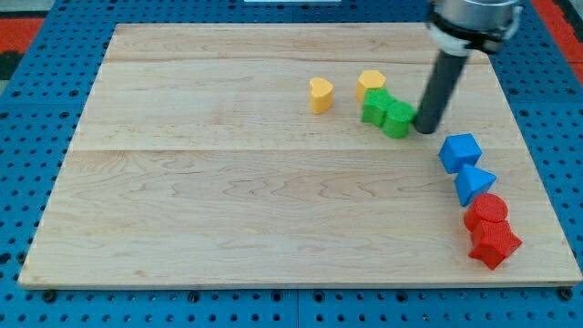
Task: Slide the blue cube left a bit
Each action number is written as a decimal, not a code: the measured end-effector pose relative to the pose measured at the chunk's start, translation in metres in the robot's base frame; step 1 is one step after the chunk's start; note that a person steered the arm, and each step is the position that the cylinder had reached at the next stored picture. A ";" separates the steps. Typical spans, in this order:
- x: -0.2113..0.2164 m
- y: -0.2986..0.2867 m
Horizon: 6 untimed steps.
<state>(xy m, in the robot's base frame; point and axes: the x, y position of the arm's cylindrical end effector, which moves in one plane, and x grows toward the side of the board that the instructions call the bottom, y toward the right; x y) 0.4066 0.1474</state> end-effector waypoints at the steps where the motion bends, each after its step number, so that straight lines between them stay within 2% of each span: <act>1: 0.000 -0.063; 2: 0.004 -0.075; 4: 0.014 0.106; 5: 0.062 0.110; 6: 0.044 -0.004</act>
